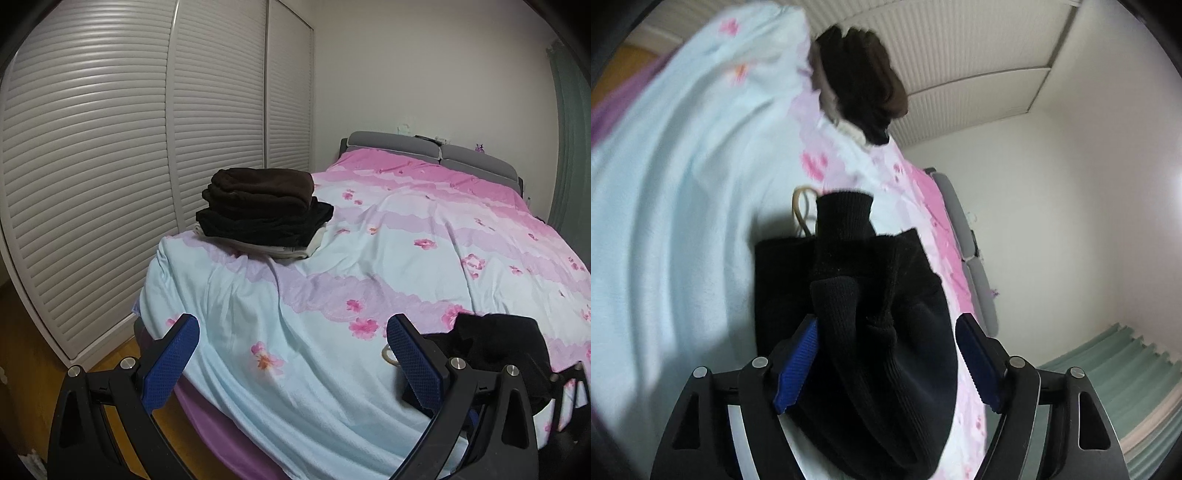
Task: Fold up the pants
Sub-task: 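Lay the lifted hems onto the waistband with the right gripper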
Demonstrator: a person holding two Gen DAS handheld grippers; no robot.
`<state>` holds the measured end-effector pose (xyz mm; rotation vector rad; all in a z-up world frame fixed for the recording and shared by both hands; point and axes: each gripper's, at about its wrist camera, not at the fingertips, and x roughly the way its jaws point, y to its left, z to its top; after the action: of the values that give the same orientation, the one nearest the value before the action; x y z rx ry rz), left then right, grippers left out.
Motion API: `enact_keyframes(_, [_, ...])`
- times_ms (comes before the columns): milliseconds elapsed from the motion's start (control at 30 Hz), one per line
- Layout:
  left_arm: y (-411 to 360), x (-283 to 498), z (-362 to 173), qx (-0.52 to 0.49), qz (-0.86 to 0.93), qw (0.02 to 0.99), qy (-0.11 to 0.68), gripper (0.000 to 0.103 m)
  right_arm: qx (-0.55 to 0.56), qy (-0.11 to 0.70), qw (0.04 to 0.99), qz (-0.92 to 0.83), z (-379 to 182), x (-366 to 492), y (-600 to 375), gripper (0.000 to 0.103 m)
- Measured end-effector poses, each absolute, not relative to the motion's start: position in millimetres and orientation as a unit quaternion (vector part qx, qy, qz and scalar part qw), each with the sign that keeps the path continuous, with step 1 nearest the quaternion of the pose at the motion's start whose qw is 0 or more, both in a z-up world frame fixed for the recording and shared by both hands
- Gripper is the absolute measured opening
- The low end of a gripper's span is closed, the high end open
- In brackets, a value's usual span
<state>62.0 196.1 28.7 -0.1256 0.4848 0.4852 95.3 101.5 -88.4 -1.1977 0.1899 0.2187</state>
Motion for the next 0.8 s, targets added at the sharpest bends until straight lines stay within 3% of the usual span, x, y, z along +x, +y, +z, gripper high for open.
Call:
enact_keyframes(167, [181,66,30,-0.061,0.222,0.944,0.237,0.103,-0.459,0.141,0.863,0.157,-45,85,71,0.073])
enact_keyframes(333, [149,83,25,-0.068,0.174,0.953,0.239,0.103,-0.271,0.236,0.911,0.201,-3,105,2,0.071])
enact_keyframes(567, [83,118,7,-0.041,0.094,0.963,0.250,0.103,-0.009,0.348,0.913,0.214,-7,162,-94,0.066])
enact_keyframes(800, [58,151,-28,-0.032,0.076,0.955,0.286,0.089,0.041,0.355,0.914,0.191,-21,174,-128,0.066])
